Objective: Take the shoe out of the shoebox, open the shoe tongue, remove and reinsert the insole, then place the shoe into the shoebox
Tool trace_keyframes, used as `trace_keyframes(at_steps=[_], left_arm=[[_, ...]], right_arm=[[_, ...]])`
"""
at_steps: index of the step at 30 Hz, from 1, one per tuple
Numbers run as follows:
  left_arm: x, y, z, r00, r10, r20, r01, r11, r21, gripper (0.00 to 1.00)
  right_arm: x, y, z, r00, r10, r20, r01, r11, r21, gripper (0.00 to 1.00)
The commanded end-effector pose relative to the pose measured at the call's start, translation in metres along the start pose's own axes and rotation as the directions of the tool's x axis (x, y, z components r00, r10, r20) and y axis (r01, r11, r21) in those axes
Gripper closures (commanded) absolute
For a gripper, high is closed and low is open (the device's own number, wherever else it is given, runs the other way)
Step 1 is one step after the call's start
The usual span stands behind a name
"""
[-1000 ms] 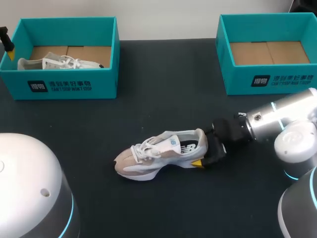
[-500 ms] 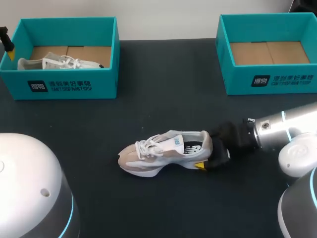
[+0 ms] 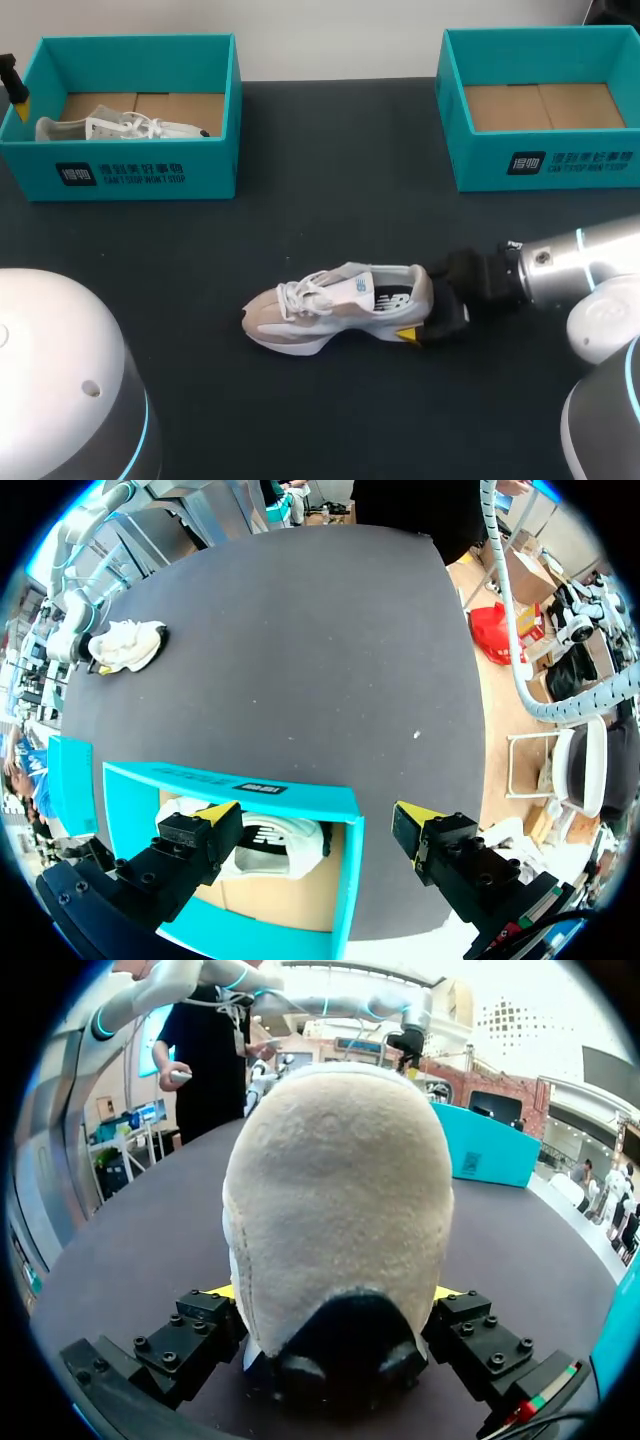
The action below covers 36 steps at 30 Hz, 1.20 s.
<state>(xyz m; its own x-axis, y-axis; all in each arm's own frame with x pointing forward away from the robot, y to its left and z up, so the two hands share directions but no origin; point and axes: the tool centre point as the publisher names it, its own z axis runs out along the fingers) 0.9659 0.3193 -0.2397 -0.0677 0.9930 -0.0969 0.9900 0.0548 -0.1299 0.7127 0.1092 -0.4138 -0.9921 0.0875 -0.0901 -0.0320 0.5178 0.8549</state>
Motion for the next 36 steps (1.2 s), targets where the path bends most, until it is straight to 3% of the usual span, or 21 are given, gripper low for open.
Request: trace_keyframes(at_steps=[1, 21, 24, 28, 30, 33, 34, 36], left_arm=[[0.0, -0.001, 0.0, 1.0, 0.0, -0.002, 0.0, 1.0, -0.002, 0.0], [0.0, -0.001, 0.0, 1.0, 0.0, -0.002, 0.0, 1.0, -0.002, 0.0], [-0.01, -0.014, -0.002, 1.0, -0.018, 0.009, 0.019, 0.999, -0.035, 0.0], [-0.022, -0.026, -0.005, 0.994, -0.109, 0.03, 0.111, 0.992, -0.059, 0.0], [-0.029, -0.025, -0.005, 0.969, -0.246, 0.001, 0.246, 0.967, -0.065, 0.0], [-0.035, -0.027, -0.004, 0.849, -0.527, -0.022, 0.526, 0.85, -0.037, 0.0], [-0.036, -0.028, -0.001, 0.732, -0.678, -0.066, 0.669, 0.734, -0.117, 0.0], [-0.029, -0.031, 0.004, 0.394, -0.915, -0.088, 0.907, 0.402, -0.126, 0.0]], right_arm=[[0.001, 0.001, 0.0, 1.0, 0.001, 0.007, -0.001, 1.0, 0.002, 1.0], [0.001, 0.001, 0.0, 1.0, 0.001, 0.007, -0.001, 1.0, 0.002, 1.0], [0.001, 0.001, 0.0, 1.0, 0.001, 0.007, -0.001, 1.0, 0.002, 1.0], [0.001, 0.001, 0.0, 1.0, 0.001, 0.007, -0.001, 1.0, 0.002, 1.0], [0.001, 0.001, 0.0, 1.0, 0.001, 0.007, -0.001, 1.0, 0.002, 1.0], [0.001, 0.001, 0.0, 1.0, 0.001, 0.007, -0.001, 1.0, 0.002, 1.0], [0.001, 0.001, 0.0, 1.0, 0.001, 0.007, -0.001, 1.0, 0.002, 1.0], [0.001, 0.001, 0.0, 1.0, 0.001, 0.007, -0.001, 1.0, 0.002, 1.0]])
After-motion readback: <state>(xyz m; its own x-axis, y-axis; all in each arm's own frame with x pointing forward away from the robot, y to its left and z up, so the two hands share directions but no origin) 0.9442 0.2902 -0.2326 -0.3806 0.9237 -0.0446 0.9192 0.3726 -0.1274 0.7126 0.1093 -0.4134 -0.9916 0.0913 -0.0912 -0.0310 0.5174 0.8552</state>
